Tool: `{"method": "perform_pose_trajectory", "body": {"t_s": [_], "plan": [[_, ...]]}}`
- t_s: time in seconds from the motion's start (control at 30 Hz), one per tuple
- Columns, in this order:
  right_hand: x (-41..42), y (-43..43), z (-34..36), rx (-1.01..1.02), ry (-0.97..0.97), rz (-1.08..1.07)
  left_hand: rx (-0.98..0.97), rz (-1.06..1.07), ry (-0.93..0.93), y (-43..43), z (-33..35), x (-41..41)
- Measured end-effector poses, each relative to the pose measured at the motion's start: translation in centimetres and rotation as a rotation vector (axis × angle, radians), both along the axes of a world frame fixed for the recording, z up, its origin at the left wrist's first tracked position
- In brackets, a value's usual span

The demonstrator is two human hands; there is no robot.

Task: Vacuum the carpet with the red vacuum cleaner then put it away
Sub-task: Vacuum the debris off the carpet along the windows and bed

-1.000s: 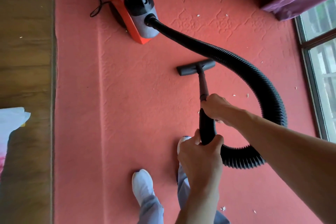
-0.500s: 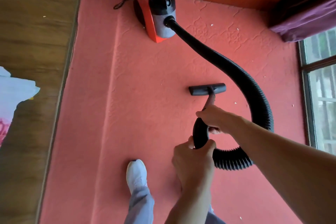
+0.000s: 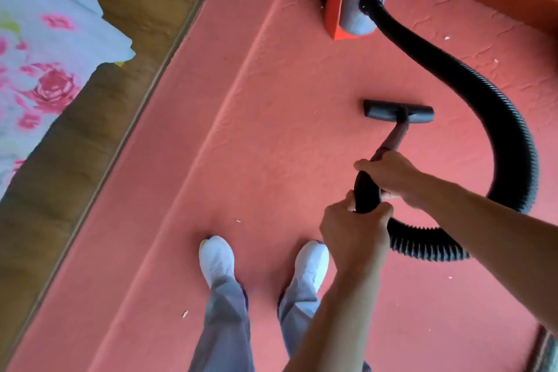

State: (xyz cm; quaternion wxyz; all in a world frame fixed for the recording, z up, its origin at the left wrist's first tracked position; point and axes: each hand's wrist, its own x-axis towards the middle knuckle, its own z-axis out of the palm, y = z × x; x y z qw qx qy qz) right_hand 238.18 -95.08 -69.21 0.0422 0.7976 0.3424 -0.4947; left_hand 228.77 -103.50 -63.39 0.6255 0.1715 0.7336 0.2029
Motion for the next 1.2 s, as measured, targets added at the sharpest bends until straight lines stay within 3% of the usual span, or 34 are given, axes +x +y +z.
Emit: {"method": "perform_pose_trajectory", "body": {"t_s": [0.23, 0.4, 0.6, 0.97, 1.2], "plan": [[-1.5, -2.8, -0.8, -0.022, 0.054, 0.147, -0.006, 0.202, -0.001, -3.7, -0.5, -0.7], [-3.7, -4.9, -0.8, -0.06, 0.095, 0.254, 0.039, 0.234, 0.06, -6.8, -0.6, -1.7], [-5.4, -8.4, 1.6, -0.132, 0.128, 0.426, -0.013, 0.449, 0.049, -11.2, 0.5, -0.8], [-6.4, -15.4, 5.9, -0.107, 0.037, 0.8, -0.058, 0.854, -0.105, -17.2, 3.4, 3.4], [-4.4, -14.9, 4.2, -0.002, 0.018, 0.762, -0.044, 0.867, -0.137, -17.2, 1.9, 5.0]]}}
